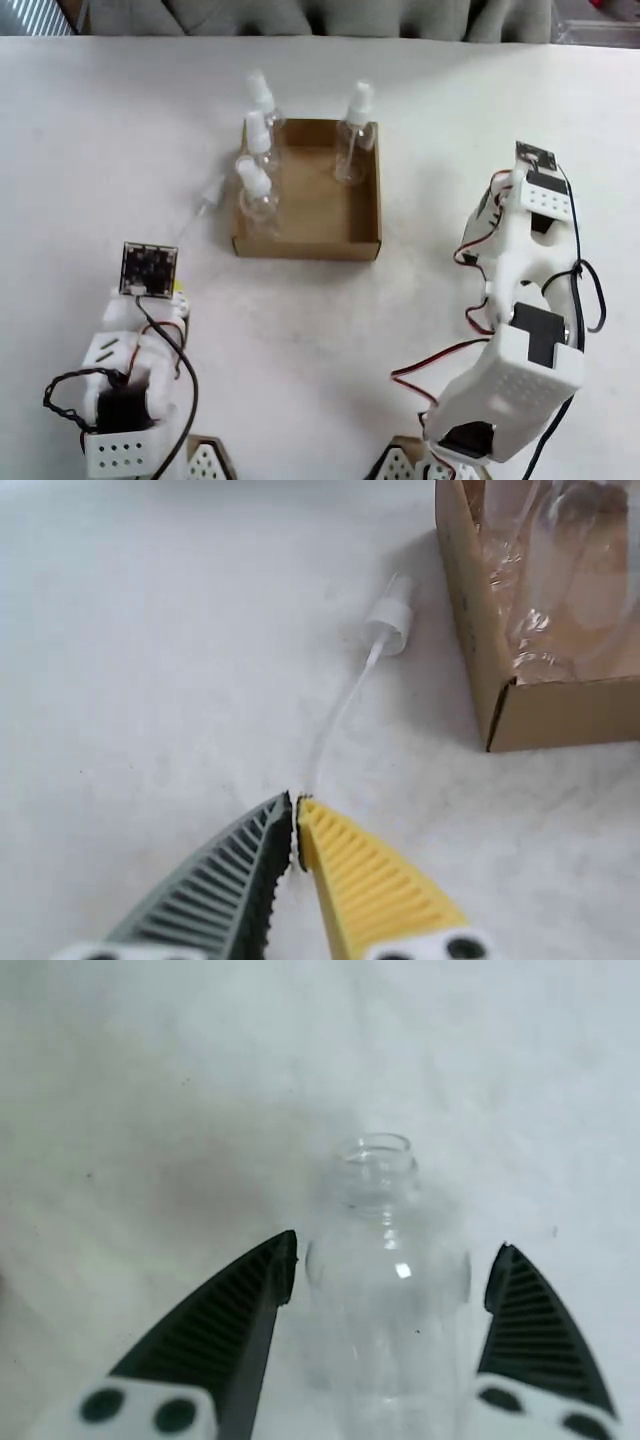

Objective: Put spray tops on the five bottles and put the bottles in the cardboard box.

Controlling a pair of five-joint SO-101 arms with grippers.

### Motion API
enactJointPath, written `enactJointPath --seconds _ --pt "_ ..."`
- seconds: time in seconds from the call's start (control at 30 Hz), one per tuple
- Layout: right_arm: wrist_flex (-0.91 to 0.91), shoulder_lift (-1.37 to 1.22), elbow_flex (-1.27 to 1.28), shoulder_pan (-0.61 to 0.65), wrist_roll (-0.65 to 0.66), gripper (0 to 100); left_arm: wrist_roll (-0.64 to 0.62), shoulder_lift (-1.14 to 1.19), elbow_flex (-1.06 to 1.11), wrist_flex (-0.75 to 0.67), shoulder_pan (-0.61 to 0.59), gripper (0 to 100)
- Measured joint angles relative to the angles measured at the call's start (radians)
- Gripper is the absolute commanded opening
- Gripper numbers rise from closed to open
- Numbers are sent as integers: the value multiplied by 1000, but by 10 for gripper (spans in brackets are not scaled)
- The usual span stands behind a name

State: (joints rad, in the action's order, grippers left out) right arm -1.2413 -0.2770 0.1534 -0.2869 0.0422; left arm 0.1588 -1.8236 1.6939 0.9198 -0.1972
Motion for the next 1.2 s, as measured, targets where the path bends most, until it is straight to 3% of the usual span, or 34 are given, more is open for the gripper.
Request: enactJointPath --seconds 0.57,0.83,1.2 --pt "0 0 14 0 58 261 0 0 0 0 0 24" --pt "0 0 14 0 66 14 0 0 0 0 0 24" --pt "23 2 28 0 66 15 0 0 0 0 0 24"
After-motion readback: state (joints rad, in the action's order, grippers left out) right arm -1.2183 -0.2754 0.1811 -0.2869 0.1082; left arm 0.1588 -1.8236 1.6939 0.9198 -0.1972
